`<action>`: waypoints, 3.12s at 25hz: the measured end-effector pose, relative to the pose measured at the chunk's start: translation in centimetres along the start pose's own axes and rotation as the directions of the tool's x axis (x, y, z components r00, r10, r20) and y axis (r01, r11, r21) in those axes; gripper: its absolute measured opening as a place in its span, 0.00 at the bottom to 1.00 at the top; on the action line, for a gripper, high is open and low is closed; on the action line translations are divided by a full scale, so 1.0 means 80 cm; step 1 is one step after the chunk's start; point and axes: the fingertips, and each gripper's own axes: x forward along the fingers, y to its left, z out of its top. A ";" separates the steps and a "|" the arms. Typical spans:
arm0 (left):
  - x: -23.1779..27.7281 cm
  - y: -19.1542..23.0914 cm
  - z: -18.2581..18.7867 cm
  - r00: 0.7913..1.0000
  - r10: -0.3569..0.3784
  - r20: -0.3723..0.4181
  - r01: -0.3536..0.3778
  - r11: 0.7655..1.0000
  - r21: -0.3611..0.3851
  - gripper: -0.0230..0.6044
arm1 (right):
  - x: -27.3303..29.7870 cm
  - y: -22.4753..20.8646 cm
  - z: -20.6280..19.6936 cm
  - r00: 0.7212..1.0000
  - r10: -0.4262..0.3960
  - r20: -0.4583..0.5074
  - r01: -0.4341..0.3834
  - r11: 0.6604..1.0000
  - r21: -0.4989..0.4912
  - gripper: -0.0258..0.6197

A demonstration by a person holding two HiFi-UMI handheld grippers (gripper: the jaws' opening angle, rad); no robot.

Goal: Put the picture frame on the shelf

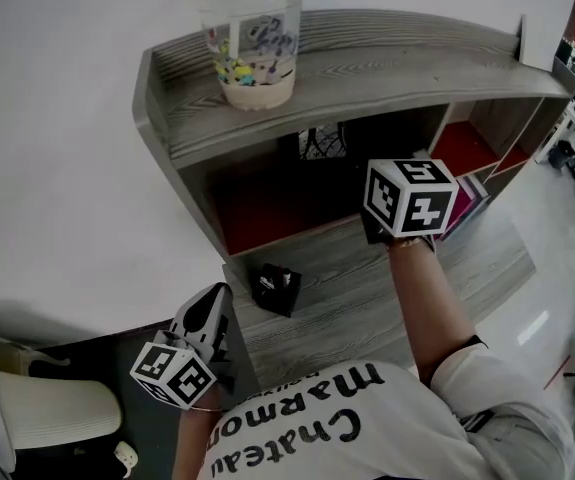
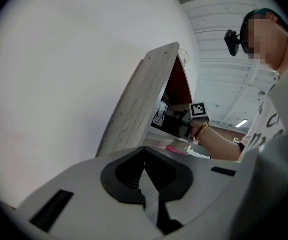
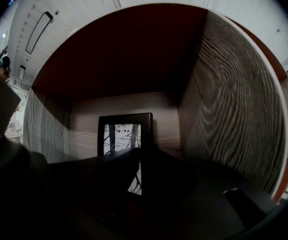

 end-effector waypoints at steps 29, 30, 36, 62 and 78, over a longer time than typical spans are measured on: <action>-0.010 0.012 -0.005 1.000 0.023 0.002 -0.023 1.000 -0.016 0.06 | 0.015 -0.004 0.000 1.000 -0.020 0.008 0.020 0.999 0.030 0.18; -0.009 0.013 -0.005 1.000 0.023 0.002 -0.023 1.000 -0.018 0.06 | 0.015 -0.004 0.000 1.000 -0.020 0.009 0.020 0.999 0.031 0.18; -0.006 0.011 -0.002 1.000 0.015 0.000 -0.015 1.000 -0.007 0.06 | 0.017 -0.005 0.000 1.000 -0.026 0.004 0.025 0.999 0.029 0.18; -0.023 0.010 -0.002 1.000 0.014 0.002 -0.014 1.000 0.004 0.06 | 0.016 -0.008 -0.001 0.998 -0.057 -0.004 0.057 0.996 0.062 0.22; -0.027 0.015 -0.003 1.000 0.010 0.003 -0.010 1.000 -0.004 0.06 | 0.015 -0.008 0.001 0.997 -0.076 -0.008 0.076 0.996 0.049 0.23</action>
